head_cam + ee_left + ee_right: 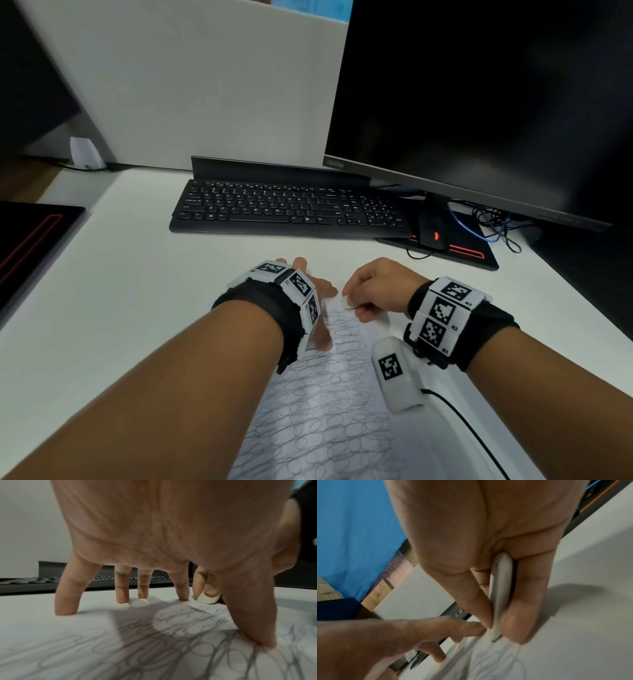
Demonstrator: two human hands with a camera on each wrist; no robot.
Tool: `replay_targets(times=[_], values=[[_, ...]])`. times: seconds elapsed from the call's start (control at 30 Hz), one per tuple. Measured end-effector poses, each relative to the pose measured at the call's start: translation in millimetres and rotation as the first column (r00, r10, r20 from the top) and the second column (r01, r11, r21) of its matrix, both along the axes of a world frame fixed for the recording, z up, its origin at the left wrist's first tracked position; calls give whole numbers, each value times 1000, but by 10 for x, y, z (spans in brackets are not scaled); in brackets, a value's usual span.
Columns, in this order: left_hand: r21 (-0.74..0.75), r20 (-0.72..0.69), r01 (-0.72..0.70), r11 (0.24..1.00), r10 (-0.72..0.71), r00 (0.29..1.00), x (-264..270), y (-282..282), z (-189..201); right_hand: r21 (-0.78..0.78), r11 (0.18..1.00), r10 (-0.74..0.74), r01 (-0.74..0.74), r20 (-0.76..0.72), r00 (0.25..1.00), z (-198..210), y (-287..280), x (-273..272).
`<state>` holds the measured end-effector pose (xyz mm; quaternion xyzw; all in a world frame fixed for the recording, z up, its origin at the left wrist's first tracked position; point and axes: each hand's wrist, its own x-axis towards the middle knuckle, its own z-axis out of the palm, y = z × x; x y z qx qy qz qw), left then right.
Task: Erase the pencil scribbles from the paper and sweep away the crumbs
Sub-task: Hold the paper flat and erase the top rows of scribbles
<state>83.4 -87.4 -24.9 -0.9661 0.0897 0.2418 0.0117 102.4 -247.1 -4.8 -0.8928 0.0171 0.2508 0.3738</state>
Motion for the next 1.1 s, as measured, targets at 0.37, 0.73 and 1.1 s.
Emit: replay_targets(times=[0.37, 0.73, 1.1], values=[[-82, 17, -6, 997, 7, 1000, -41, -145, 56, 27, 1000, -8, 9, -23, 1000, -19, -30, 17], [-74, 0, -19, 997, 19, 1000, -18, -135, 31, -22, 999, 37, -37, 24, 999, -9, -93, 82], [-58, -13, 6, 998, -7, 1000, -12, -131, 50, 20, 994, 105, -105, -27, 994, -59, -78, 45]])
